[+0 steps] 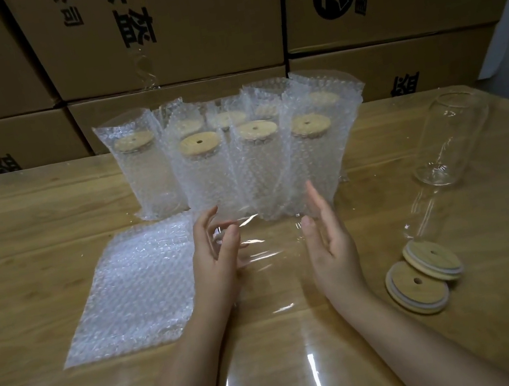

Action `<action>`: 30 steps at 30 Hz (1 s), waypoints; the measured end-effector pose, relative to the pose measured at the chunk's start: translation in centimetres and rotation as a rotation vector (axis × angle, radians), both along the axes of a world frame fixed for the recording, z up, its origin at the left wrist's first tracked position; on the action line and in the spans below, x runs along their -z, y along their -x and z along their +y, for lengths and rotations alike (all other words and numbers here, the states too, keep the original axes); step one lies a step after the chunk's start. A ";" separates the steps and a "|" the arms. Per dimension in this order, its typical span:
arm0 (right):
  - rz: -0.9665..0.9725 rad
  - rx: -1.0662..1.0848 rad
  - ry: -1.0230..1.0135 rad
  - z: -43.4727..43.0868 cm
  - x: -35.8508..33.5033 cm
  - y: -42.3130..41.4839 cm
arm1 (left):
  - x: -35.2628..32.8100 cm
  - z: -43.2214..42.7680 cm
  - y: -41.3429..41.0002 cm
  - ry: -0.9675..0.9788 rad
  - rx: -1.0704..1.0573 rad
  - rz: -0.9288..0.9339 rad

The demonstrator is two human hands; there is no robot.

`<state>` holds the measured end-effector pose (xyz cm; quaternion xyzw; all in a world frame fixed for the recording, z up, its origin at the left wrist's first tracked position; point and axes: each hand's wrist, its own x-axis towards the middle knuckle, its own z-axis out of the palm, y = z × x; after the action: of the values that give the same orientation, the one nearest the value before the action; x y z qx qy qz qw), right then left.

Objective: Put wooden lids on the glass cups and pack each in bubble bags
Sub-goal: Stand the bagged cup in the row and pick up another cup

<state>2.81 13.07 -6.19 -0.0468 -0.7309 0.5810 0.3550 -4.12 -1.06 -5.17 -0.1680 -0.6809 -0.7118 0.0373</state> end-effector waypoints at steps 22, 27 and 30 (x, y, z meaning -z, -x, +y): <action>0.092 -0.104 0.066 0.2 -1.0 -0.5 | -0.5 -0.8 0.7 -0.156 0.114 -0.181; 0.072 -0.062 0.128 0.3 -0.4 0.0 | -0.6 -0.7 0.7 -0.270 0.072 -0.239; 0.016 -0.057 0.145 0.3 -0.2 0.1 | -0.5 -0.5 0.7 -0.298 0.054 -0.264</action>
<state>2.68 13.41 -6.02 -0.0471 -0.6851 0.6425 0.3399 -4.80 -1.55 -4.70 -0.0842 -0.5621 -0.8215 -0.0469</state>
